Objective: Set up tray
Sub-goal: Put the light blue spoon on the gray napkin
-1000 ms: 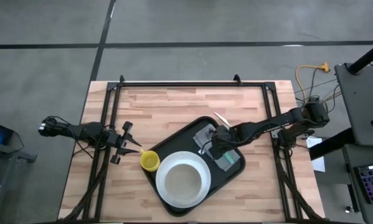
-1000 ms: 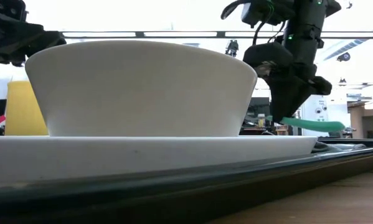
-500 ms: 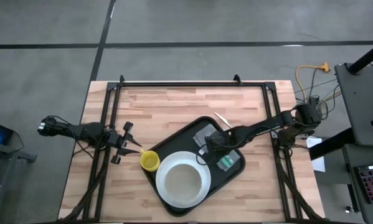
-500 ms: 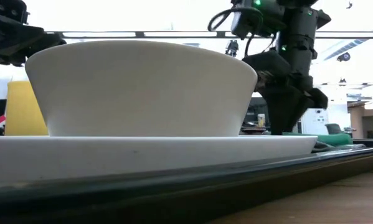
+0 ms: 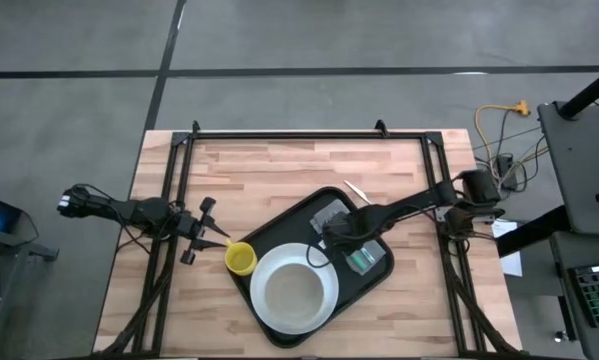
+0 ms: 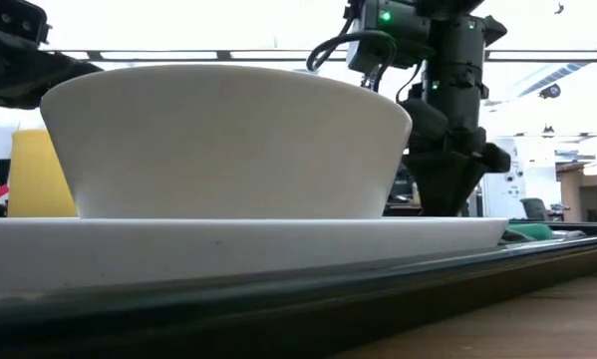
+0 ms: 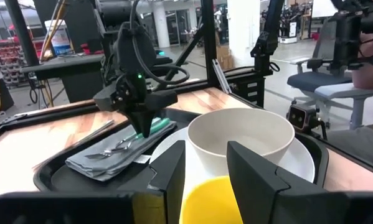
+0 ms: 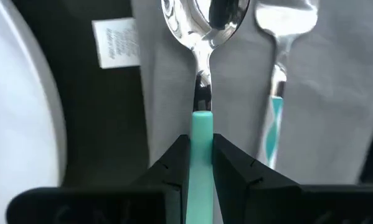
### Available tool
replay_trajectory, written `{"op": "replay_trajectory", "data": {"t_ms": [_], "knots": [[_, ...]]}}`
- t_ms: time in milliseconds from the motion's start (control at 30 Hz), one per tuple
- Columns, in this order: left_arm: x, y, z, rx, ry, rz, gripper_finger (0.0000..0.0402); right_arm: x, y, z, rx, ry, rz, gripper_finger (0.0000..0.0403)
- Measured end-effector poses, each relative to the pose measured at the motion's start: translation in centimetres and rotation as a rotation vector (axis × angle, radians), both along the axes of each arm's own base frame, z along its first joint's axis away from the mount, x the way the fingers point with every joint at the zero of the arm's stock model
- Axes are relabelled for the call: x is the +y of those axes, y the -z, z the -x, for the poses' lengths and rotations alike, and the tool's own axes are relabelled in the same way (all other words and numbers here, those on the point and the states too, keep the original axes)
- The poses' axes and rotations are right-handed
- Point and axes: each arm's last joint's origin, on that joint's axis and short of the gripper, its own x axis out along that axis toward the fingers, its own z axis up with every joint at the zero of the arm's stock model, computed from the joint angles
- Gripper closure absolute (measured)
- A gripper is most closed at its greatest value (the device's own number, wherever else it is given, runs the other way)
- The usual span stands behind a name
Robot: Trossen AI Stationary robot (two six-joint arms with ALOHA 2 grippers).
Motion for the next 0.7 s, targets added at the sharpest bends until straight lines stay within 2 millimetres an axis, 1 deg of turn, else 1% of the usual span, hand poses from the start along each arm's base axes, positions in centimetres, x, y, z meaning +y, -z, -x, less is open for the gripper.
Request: {"op": "replay_trajectory", "data": {"t_ms": [100, 267, 700], "knots": [[-0.02, 0.09, -0.06, 0.01, 0.0, -0.002, 0.0297, 0.03, -0.14, -0.21, 0.036, -0.015, 0.009, 0.036], [-0.03, 0.19, -0.13, 0.022, 0.0, -0.005, 0.0297, 0.08, -0.72, -0.66, 0.011, -0.02, 0.018, 0.036], [-0.03, 0.22, -0.16, 0.026, 0.0, -0.006, 0.0297, -0.04, 0.06, -0.03, 0.042, -0.024, 0.023, 0.0357]]}}
